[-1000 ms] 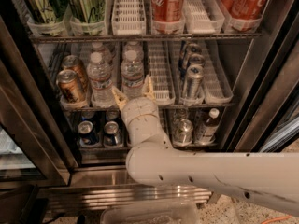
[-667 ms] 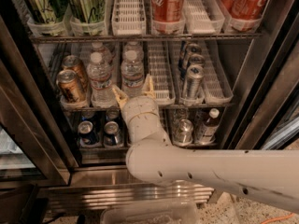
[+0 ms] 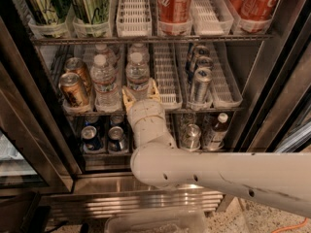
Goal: Pick water bottle from middle shelf of fridge
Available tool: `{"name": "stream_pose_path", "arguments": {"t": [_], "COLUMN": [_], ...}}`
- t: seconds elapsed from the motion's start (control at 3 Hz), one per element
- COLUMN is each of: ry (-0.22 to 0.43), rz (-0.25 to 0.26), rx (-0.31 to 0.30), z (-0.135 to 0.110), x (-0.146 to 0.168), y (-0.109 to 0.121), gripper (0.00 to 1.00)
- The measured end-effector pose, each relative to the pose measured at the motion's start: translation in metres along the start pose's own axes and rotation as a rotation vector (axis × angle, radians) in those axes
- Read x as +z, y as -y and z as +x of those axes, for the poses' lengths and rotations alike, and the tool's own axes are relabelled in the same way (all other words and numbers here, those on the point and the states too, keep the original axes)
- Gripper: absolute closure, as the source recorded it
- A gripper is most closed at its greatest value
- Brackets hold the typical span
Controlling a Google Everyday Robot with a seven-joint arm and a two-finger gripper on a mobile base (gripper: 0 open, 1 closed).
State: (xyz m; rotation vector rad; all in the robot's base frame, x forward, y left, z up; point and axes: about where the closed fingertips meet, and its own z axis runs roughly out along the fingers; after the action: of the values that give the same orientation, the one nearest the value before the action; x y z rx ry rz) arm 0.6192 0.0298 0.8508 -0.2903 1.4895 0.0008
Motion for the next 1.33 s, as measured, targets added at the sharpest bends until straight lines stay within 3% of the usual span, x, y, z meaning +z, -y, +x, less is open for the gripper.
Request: {"name": "stream_pose_path", "arguments": {"t": [0.67, 1.0, 1.33], "ry": [-0.03, -0.03, -0.03], "rz": [-0.028, -0.028, -0.028], "rx": [0.019, 0.019, 0.019], "z": [0.0054, 0.0054, 0.0054], "x": [0.0048, 0.0049, 0.0049], "y": [0.0009, 0.0009, 0.0009], "gripper": [0.91, 1.0, 1.0]}}
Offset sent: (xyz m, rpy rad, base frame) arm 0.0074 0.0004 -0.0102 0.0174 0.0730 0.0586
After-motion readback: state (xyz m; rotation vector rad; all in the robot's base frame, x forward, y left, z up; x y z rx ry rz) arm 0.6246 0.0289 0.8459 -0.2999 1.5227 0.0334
